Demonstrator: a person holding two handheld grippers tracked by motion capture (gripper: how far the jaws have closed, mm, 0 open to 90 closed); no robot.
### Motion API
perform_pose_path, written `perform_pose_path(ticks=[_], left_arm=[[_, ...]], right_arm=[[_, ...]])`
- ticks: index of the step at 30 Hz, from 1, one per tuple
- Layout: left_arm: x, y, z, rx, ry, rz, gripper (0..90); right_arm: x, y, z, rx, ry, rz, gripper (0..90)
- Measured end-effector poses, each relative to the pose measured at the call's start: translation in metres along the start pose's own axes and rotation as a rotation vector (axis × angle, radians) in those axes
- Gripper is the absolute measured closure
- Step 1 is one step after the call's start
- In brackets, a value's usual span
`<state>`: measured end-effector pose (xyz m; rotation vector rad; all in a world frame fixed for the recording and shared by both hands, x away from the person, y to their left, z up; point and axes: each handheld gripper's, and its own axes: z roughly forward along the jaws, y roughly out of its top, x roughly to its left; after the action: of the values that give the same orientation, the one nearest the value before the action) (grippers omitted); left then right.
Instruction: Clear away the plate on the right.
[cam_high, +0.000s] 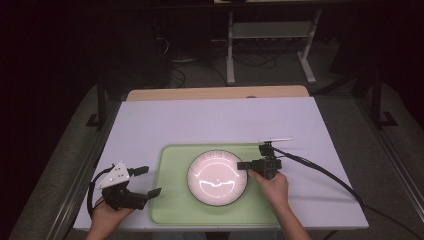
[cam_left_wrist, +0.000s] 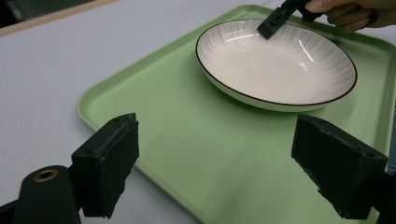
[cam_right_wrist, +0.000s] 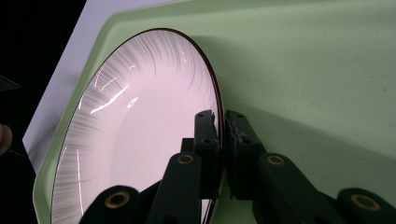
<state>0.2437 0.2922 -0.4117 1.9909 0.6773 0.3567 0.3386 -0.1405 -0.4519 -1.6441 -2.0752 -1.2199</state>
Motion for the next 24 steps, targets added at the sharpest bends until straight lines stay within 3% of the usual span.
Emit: perform_pose_path(ticks=[11, 18, 24], left_arm=[[-0.001, 0.0, 0.001, 0.004, -0.002, 0.005, 14.8], [0.0, 0.0, 0.002, 0.007, 0.001, 0.004, 14.8], [0.0, 0.0, 0.002, 0.012, 0.003, 0.006, 14.8]], right_arm=[[0.001, -0.003, -0.004, 0.01, -0.021, -0.029, 80.9], [0.004, -0.006, -0.008, -0.004, -0.039, -0.069, 67.6], [0.007, -0.007, -0.017, -0.059, -0.061, -0.125, 59.3]])
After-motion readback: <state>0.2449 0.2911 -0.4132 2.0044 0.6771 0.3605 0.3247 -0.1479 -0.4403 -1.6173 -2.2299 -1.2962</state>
